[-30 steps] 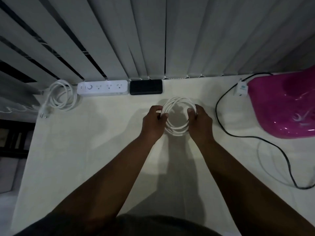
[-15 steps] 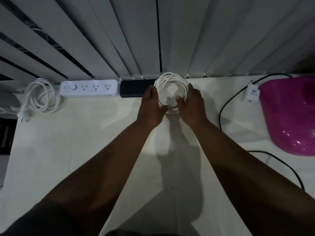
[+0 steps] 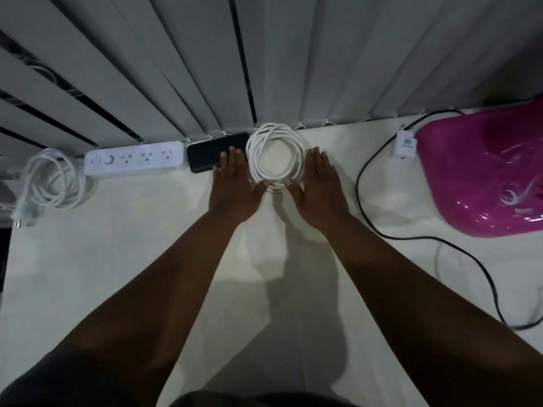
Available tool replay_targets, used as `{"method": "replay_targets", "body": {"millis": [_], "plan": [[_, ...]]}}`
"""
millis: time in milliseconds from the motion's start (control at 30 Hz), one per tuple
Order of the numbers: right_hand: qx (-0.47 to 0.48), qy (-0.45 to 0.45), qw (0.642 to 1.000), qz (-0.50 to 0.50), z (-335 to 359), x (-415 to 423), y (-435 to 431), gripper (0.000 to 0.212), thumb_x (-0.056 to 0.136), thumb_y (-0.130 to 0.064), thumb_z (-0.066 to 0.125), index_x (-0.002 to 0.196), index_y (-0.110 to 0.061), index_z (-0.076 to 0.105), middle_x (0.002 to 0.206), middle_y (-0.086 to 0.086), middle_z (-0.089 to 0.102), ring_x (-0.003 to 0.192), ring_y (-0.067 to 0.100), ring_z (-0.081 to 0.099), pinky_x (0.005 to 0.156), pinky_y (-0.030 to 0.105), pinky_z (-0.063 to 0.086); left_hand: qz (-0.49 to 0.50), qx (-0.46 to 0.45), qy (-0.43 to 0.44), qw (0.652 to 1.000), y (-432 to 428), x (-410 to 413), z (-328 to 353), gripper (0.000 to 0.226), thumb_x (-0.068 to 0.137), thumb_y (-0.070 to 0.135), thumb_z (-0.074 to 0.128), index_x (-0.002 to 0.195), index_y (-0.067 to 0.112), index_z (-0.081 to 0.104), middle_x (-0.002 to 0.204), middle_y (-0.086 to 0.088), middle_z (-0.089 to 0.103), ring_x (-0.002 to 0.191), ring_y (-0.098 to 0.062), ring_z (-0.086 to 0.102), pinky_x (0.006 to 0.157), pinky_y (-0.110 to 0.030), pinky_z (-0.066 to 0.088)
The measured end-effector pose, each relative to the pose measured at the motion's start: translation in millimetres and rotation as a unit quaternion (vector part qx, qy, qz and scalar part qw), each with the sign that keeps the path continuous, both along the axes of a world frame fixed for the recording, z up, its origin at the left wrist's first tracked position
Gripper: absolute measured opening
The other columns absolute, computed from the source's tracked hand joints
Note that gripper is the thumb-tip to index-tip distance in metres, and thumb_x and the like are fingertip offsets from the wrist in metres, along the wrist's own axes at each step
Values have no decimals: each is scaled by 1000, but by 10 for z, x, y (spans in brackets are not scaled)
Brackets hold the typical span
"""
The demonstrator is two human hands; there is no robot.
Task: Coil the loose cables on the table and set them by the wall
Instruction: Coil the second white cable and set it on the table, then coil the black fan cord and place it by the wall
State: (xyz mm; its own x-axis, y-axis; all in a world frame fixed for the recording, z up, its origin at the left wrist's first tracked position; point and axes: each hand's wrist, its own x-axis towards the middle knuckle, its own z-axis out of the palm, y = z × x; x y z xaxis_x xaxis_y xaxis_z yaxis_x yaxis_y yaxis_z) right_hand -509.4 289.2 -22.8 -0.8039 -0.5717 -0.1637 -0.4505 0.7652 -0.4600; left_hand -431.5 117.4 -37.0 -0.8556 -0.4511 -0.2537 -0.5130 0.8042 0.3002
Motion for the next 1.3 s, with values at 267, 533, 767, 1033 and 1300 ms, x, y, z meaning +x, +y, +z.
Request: {"method": "replay_targets", "body": {"millis": [267,533,767,1033,1300], "plan": [[36,12,998,54,97,259,285,75,100,-48,41,154,-1,18,163,21,12,152,34,12,121,46,19,-22,-10,-35,999,10,-19,94,90,92,65,33,153,6,4,163,-11,-8,149,-30,-11,119,-51,4],[49,15,998,39,55,348,121,79,100,-49,41,155,-2,11,164,21,4,152,33,8,121,46,19,-55,-26,-20,998,-147,77,53,88,92,61,38,153,6,5,163,-11,-8,149,-32,-10,118,-52,4],[12,25,999,20,79,577,218,76,99,-42,49,154,0,17,163,22,13,152,34,11,122,44,19,-46,-1,76,996,22,223,164,78,95,49,44,151,1,18,161,-18,11,149,-34,1,120,-49,7],[-79,84,984,-133,305,848,1041,57,93,-22,62,141,3,46,152,23,40,145,36,32,116,47,32,-201,35,150,967,993,166,335,66,96,35,51,146,-2,30,154,-21,32,146,-36,21,120,-46,14],[97,200,913,-342,375,1042,2688,53,89,-27,59,137,-7,51,135,17,60,134,36,47,112,52,32,-340,121,94,928,2431,-108,344,61,93,24,57,145,2,35,150,-20,37,141,-32,31,115,-39,26]]}}
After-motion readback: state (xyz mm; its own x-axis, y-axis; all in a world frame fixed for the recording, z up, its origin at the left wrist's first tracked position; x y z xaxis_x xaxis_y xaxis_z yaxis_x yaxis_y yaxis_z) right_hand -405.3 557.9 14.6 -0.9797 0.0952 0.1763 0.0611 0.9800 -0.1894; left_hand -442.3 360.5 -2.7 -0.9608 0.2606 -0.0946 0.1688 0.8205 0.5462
